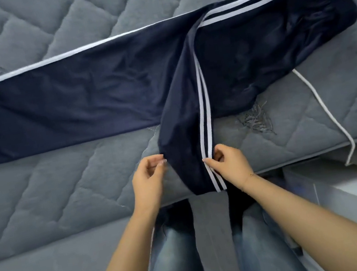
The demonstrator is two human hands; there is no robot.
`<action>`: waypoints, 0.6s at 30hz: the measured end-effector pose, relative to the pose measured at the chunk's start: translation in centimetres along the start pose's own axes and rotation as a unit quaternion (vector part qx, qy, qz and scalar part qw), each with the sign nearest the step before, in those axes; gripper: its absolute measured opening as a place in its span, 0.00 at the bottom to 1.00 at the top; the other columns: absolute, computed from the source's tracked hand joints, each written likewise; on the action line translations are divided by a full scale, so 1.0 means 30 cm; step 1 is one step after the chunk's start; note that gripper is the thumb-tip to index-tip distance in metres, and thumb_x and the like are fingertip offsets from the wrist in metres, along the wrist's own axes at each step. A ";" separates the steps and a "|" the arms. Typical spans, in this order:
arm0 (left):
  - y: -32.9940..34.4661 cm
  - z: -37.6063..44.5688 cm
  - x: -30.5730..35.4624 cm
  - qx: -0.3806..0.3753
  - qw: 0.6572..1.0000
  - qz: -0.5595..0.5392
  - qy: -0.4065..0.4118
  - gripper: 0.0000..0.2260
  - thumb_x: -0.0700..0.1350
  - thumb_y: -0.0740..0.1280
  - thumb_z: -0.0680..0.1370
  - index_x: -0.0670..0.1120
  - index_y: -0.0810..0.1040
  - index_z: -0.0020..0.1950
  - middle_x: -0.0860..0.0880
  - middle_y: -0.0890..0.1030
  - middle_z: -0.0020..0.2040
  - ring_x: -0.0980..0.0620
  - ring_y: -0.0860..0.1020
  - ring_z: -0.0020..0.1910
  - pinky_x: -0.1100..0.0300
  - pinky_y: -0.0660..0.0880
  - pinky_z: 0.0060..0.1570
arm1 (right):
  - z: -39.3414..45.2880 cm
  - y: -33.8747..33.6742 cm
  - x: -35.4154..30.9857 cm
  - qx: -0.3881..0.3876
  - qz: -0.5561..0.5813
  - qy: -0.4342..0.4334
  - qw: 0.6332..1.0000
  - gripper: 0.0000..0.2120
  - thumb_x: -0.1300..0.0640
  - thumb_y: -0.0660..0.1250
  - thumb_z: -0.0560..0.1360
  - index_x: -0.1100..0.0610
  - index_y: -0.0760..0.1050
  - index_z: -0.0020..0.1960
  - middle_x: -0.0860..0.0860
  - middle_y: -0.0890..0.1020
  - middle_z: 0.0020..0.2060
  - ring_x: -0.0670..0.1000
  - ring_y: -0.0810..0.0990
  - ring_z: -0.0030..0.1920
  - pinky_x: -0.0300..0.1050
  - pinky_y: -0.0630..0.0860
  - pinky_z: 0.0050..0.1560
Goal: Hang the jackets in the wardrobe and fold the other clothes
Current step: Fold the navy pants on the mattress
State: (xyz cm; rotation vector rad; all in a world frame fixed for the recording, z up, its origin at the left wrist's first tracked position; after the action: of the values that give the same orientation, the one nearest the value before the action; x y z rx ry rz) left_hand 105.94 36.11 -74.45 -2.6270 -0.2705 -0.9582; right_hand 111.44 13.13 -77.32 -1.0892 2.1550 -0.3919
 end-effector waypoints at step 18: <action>-0.541 0.045 -0.068 0.165 0.955 0.236 0.074 0.28 0.56 0.72 0.74 0.49 0.69 0.72 0.51 0.68 0.70 0.49 0.65 0.69 0.47 0.64 0.67 | 0.105 0.385 -1.027 -0.185 0.357 0.017 0.915 0.15 0.63 0.60 0.81 0.62 0.71 0.67 0.57 0.78 0.63 0.54 0.78 0.63 0.47 0.75 0.59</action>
State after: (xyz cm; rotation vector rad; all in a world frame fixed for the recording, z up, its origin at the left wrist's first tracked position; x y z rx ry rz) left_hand 100.56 51.53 -72.84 -2.1565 0.2109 -0.8475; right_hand 119.67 44.76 -72.28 -0.3972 2.5304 0.3489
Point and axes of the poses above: each hand's wrist, its own z-axis towards the middle knuckle, its own y-axis out of the palm, x = y × z, the point moved 9 cm from there along z, towards the middle knuckle
